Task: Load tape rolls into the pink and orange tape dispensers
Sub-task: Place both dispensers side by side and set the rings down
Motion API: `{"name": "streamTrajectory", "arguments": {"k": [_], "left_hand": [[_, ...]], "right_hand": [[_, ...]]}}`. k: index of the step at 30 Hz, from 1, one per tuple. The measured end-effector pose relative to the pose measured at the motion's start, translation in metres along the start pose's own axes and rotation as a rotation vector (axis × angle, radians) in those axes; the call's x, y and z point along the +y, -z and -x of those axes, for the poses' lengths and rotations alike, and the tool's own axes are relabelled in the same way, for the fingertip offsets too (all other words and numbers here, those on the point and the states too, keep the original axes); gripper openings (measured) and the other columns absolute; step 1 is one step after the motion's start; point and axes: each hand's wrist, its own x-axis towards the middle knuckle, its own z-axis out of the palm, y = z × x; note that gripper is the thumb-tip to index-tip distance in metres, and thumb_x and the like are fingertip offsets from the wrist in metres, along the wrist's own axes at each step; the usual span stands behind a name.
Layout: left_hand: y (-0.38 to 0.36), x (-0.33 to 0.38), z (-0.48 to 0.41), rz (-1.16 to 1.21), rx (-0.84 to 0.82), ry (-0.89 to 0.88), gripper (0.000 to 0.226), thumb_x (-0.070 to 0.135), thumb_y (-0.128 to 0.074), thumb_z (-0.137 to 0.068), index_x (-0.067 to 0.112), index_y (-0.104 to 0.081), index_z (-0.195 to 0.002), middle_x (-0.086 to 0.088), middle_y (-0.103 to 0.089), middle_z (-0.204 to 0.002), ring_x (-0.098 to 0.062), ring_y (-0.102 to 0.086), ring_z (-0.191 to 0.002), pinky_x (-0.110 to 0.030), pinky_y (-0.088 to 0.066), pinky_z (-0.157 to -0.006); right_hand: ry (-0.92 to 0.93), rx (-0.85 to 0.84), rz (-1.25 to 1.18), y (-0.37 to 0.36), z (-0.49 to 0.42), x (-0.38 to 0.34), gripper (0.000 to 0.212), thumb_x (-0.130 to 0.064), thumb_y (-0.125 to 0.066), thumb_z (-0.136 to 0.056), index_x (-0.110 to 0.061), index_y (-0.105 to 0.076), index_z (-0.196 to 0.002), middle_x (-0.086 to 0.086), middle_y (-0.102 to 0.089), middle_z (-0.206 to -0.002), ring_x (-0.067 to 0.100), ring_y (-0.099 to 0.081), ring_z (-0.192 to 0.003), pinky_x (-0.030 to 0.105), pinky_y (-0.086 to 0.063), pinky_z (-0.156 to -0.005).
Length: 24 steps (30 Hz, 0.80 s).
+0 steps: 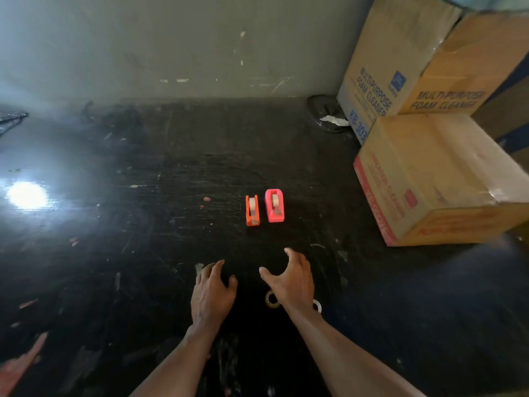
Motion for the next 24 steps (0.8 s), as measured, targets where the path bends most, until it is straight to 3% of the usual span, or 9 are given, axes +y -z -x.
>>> {"name": "streamTrajectory", "arguments": {"k": [10,17,24], "left_hand": [[-0.02,0.023,0.067,-0.093,-0.025,-0.034,0.06,0.052,-0.053,-0.096,0.026,-0.046,-0.149,0.0,-0.051,-0.149,-0.022,-0.047,-0.138,-0.04,-0.044,-0.109],[-0.029,0.034,0.09,-0.123,-0.081,-0.073,0.065,0.053,-0.056,-0.095,0.026,-0.041,-0.152,-0.001,-0.05,-0.15,-0.023,-0.046,-0.138,-0.041,-0.043,-0.11],[-0.041,0.046,0.087,-0.162,-0.137,-0.103,0.071,0.045,-0.066,-0.093,0.023,-0.037,-0.155,-0.002,-0.049,-0.149,-0.023,-0.044,-0.139,-0.041,-0.045,-0.109]], "right_hand": [[0.208,-0.048,0.218,0.052,0.051,0.086,0.099,-0.069,-0.069,-0.075,-0.02,-0.036,-0.154,0.002,-0.043,-0.157,0.017,-0.037,-0.146,0.036,-0.027,-0.123],[0.284,-0.104,0.326,0.07,0.058,0.124,0.097,-0.065,-0.071,-0.078,-0.019,-0.035,-0.155,0.003,-0.04,-0.158,0.019,-0.035,-0.147,0.038,-0.029,-0.123],[0.269,-0.18,0.373,0.069,0.051,0.137,0.078,-0.052,-0.072,-0.086,-0.021,-0.043,-0.151,-0.001,-0.048,-0.151,0.017,-0.041,-0.142,0.036,-0.037,-0.118]]}}
